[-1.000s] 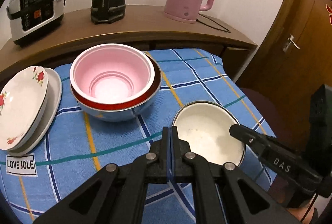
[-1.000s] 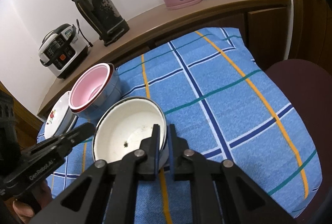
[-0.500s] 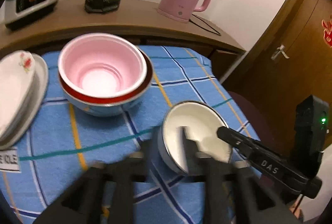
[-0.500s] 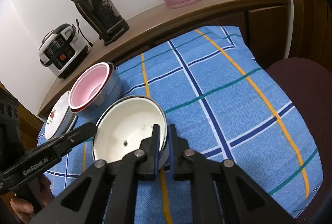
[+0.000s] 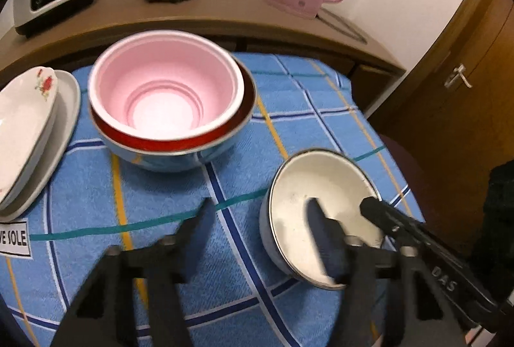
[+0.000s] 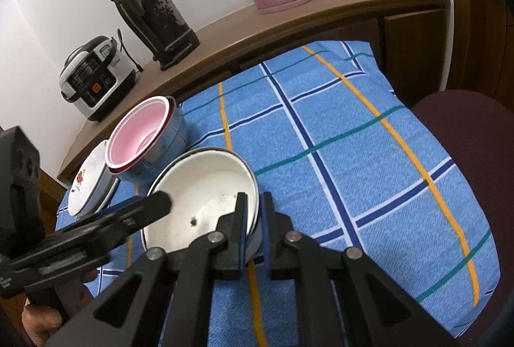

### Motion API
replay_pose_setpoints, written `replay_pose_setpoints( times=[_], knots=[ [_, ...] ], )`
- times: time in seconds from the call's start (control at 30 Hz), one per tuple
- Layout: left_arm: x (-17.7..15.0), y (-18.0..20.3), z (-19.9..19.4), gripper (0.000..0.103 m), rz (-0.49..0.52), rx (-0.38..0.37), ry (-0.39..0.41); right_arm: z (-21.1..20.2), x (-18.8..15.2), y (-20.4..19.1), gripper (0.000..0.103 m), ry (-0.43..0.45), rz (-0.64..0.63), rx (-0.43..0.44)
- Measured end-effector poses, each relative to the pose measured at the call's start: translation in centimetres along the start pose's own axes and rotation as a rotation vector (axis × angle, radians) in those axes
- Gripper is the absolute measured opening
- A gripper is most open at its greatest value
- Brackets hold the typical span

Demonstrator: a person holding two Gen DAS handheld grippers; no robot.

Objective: Organize plates and bowls

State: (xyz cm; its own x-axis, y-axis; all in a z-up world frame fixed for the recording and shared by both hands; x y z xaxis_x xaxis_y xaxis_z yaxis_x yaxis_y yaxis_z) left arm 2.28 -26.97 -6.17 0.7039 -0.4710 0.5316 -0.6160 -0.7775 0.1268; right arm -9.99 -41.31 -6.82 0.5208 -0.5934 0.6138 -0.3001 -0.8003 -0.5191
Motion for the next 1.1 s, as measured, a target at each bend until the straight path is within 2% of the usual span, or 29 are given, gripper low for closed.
replay_pose_setpoints(
  times=[0.07,0.1,0.27,0.4,0.67,0.87,1.1],
  knots=[
    [-0.2,0.3,0.5,0.035,0.016,-0.012,-0.017,0.0,0.0,0.1,0.009,0.0,0.0,0.001],
    [-0.4,0.6,0.8,0.023,0.025,-0.031,-0.023,0.0,0.0,0.1,0.009,0.0,0.0,0.001],
    [-0.7,0.4,0.7,0.017,0.02,-0.034,0.006,-0.1,0.1,0.1,0.009,0.0,-0.002,-0.004],
    [-0.4,0.0,-0.3,0.015,0.012,-0.061,0.012,-0.8,0.7,-0.7,0.009,0.022,-0.035,-0.019],
    [0.8,-1.0,-2.8,0.015,-0.009,-0.058,0.066,-1.7,2.3,-2.8,0.009,0.055,-0.084,-0.007],
    [2.0,-2.6,-4.4,0.015,-0.041,-0.05,0.107,-1.6,3.9,-5.1,0.01,0.086,-0.115,0.037],
    [5.0,-5.7,-6.0,0.015,-0.087,-0.007,0.184,-0.3,6.8,-8.7,0.01,0.122,-0.173,0.106]
  ],
)
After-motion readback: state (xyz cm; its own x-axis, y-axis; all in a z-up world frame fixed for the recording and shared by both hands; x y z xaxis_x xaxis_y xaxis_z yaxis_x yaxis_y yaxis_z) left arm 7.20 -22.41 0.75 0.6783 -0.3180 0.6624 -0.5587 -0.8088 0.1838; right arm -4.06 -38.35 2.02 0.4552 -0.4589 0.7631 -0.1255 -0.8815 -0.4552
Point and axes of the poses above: each gripper's, at about its wrist camera, not at the fingertips, and z roughly the way its jaws point, y to its right, x to its top, the point moved 2 cm from there along z, roughly the way its jaws point, and after that the axes turned 13 degrees about x, right-handed, at the moved point
